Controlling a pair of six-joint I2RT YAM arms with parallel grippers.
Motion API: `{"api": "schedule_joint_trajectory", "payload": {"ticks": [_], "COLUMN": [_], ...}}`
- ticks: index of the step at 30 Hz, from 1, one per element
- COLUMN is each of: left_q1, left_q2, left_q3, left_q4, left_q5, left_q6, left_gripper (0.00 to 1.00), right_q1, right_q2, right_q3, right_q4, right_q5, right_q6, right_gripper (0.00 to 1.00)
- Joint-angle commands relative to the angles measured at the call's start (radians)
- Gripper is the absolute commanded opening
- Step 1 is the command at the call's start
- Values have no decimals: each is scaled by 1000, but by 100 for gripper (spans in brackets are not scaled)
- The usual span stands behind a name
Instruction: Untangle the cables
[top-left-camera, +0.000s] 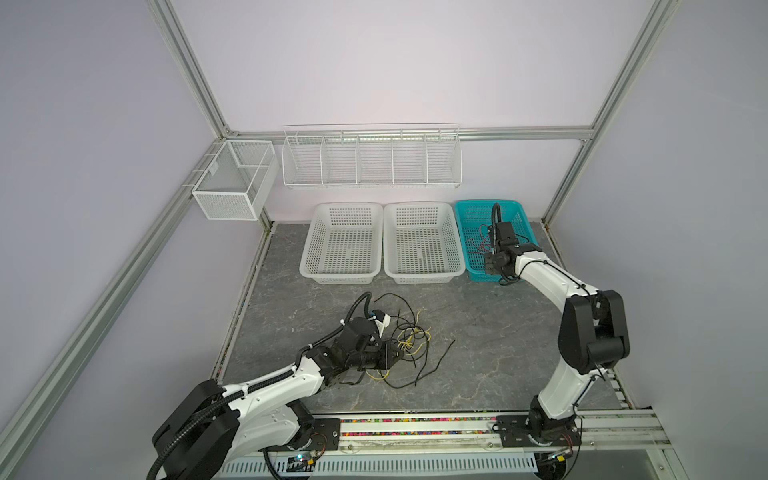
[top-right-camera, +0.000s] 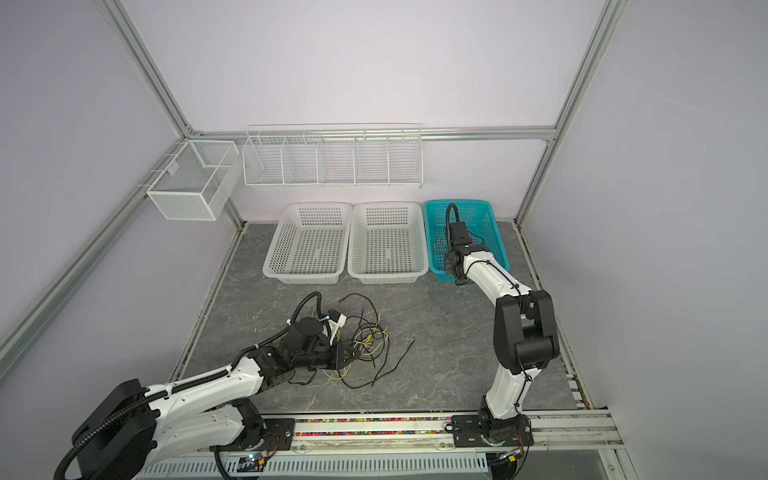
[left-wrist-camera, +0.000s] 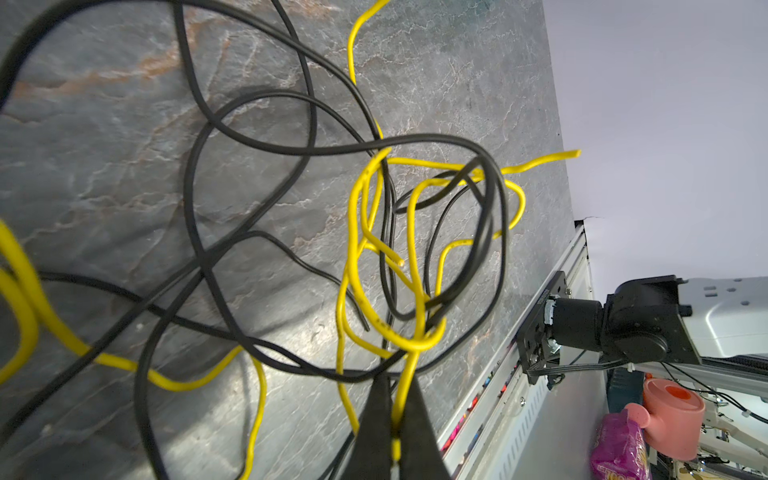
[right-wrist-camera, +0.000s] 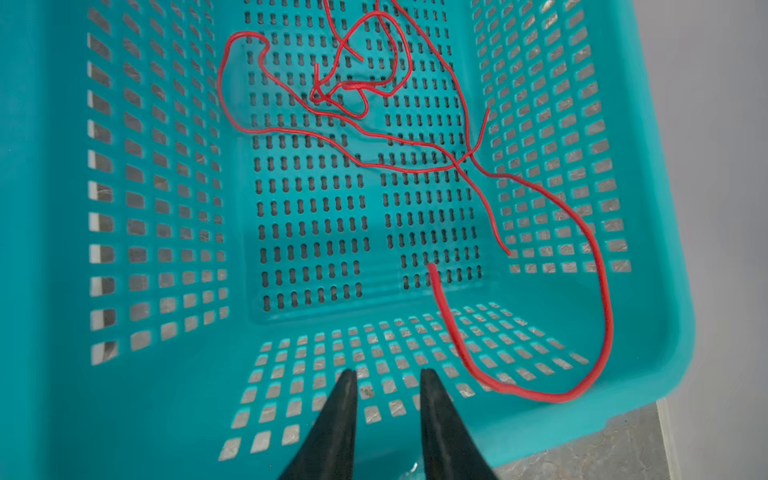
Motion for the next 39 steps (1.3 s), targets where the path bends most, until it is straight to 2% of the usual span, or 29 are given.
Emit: {"api": "schedule_joint_trajectory", "payload": {"ticks": [1,3,7,10,15,22,25,29,31,39], "left_q1": [-5,-4,-4,-5,-8,-12,-13,-14,-16,-15], "left_q2": [19,30,52,77,106,104,110,119,122,149], "left_q3": [30,35,41,46,61,69,71,78,80,79], "left_q4": [5,6,16,31,41,28,25,27,26,39], "left_q5": [-16,-14,-13,-5,13,12,12,13,11,8], "left_q6": [27,32,38,40,38,44,46,49,49,50], "left_gripper": [0,0,0,0,0,0,0,0,0,0], "right_q1": [-6,-6,-5,-7,-40,-67,-81,-84,-83,-86], "right_q2": [21,0,-96,-117,-60,2,23,49,55,111], "right_q3": [41,42,16,15,43,46,51,76,92,163], "right_q4": [-23,-29,-10,-12,-47,-32,-20,-18,-23,-52], "right_q5": [30,36,-41,4,82,84,44,31,22,-38], "right_q6": [-13,-5,2,-8,-28,-17,-15,-20,-22,-29], "right_gripper": [28,29,40,45,46,46,43,25,21,21]}}
